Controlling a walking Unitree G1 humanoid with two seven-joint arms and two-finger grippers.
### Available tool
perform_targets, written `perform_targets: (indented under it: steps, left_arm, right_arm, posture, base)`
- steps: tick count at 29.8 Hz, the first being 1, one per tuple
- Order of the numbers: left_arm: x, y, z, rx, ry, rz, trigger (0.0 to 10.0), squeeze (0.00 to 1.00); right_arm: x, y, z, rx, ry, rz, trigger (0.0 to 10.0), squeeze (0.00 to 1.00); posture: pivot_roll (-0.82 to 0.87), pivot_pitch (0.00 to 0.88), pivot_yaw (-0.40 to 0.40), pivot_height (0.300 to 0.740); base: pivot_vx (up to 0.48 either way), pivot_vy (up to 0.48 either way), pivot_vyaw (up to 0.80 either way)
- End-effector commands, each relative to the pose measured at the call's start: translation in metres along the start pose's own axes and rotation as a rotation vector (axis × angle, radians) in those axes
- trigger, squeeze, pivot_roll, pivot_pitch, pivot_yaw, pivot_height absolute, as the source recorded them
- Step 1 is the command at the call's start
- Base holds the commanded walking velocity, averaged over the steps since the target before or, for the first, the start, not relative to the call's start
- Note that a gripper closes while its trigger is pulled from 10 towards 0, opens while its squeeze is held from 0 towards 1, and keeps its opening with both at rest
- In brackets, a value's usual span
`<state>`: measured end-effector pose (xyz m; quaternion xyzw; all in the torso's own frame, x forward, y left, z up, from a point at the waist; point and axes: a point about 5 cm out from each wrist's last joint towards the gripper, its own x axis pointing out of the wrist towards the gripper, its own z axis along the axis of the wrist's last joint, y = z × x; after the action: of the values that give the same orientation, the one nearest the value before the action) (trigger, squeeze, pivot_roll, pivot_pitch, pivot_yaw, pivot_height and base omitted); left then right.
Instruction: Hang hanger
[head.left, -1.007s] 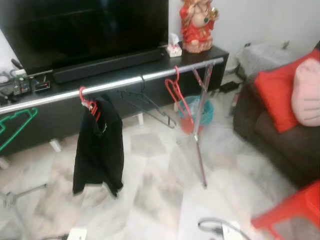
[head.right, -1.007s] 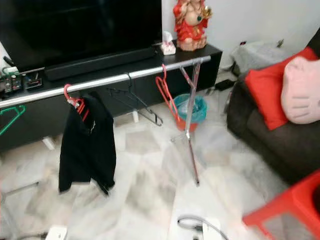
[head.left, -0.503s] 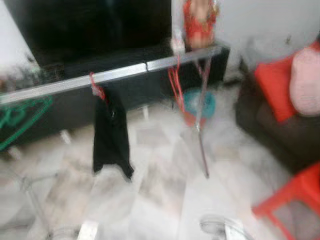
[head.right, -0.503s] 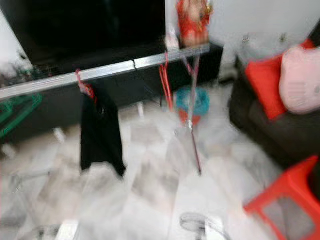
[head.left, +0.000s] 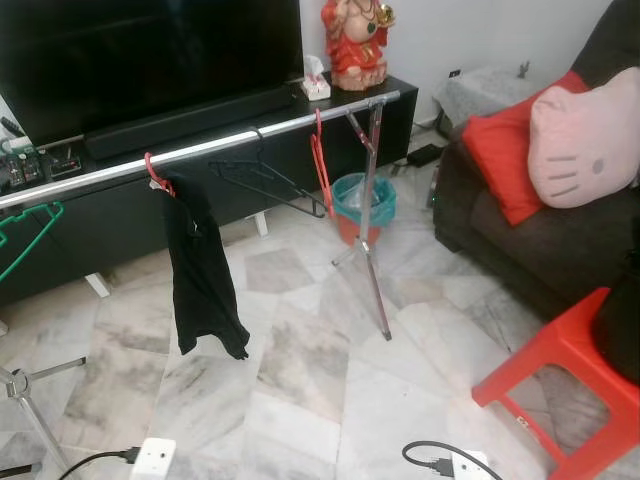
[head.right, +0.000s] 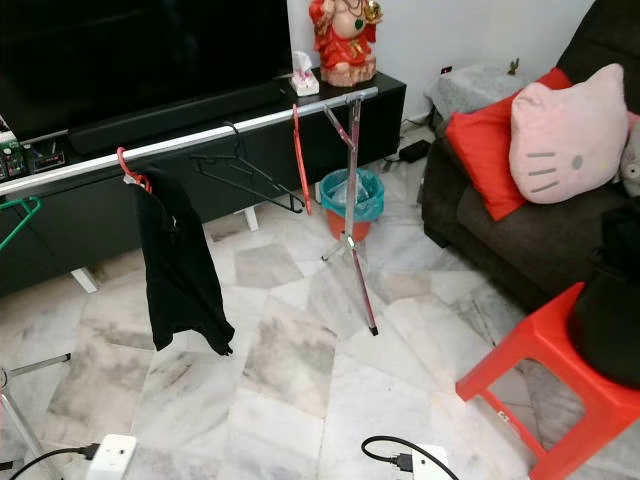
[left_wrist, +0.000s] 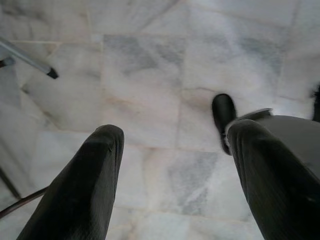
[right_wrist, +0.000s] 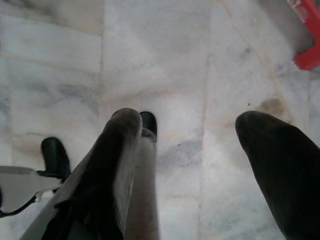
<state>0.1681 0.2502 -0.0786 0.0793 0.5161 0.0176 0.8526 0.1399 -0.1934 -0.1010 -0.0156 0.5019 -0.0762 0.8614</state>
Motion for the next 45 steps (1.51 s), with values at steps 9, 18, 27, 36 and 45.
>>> perform_targets:
  steps: [9,18,27,36,45]
  left_arm:
    - [0.0,-0.022,-0.021,0.022,0.023,-0.036,10.0,0.0]
    - [0.001,-0.029,-0.022,0.029,0.03,-0.042,10.0,0.0]
    - [0.001,-0.028,-0.018,0.027,0.022,-0.04,10.0,0.0]
    - [0.002,-0.029,-0.015,0.031,0.016,-0.04,10.0,0.0]
    - [0.001,-0.029,-0.015,0.034,0.015,-0.042,10.0,0.0]
  right_arm:
    - [0.001,0.004,0.005,0.006,-0.016,0.009,10.0,0.0]
    - [0.001,0.003,0.006,0.005,-0.023,0.005,10.0,0.0]
    - [0.001,0.003,0.006,0.03,-0.022,0.003,10.0,0.0]
    - [0.001,0.004,0.006,0.018,-0.026,0.001,10.0,0.0]
    - [0.001,0.003,0.006,0.018,-0.028,0.001,10.0,0.0]
  posture:
    - [-0.02,0.0,0.042,0.74]
    - [-0.02,0.0,0.041,0.74]
    - [-0.02,0.0,0.041,0.74]
    - [-0.02,0.0,0.042,0.74]
    - [-0.02,0.0,0.043,0.74]
  base:
    - [0.0,-0.174,0.0]
    - [0.0,-0.317,0.0]
    - [0.0,-0.315,0.0]
    - [0.0,-0.314,0.0]
    - [0.0,-0.311,0.0]
